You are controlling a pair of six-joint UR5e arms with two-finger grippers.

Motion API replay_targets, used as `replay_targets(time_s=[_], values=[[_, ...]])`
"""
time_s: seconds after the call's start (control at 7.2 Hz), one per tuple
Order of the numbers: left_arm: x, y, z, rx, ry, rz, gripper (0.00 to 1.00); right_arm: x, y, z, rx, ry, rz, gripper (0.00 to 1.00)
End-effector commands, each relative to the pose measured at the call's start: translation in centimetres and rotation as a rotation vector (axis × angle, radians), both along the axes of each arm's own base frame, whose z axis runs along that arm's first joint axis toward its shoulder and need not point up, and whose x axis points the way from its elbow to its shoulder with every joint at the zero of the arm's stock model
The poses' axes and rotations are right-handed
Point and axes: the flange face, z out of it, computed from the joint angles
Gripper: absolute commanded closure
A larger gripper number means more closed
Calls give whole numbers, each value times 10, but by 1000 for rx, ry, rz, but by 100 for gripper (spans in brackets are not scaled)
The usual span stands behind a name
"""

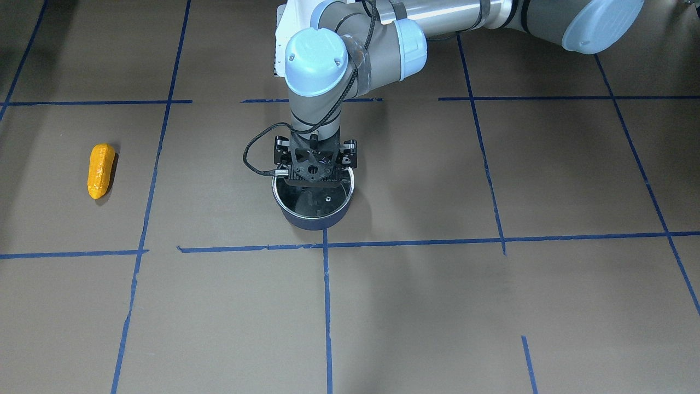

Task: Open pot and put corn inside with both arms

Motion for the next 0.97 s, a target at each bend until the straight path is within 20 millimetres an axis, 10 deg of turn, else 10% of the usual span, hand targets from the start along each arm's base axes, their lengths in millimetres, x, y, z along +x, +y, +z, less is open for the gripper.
replay_targets(time_s=[0.0,0.83], values=[[8,3,4,-5,-1,4,0,0,-1,0,-2,0,2,0],[11,6,7,-8,-3,7,13,0,-8,-7,9,0,4,0]])
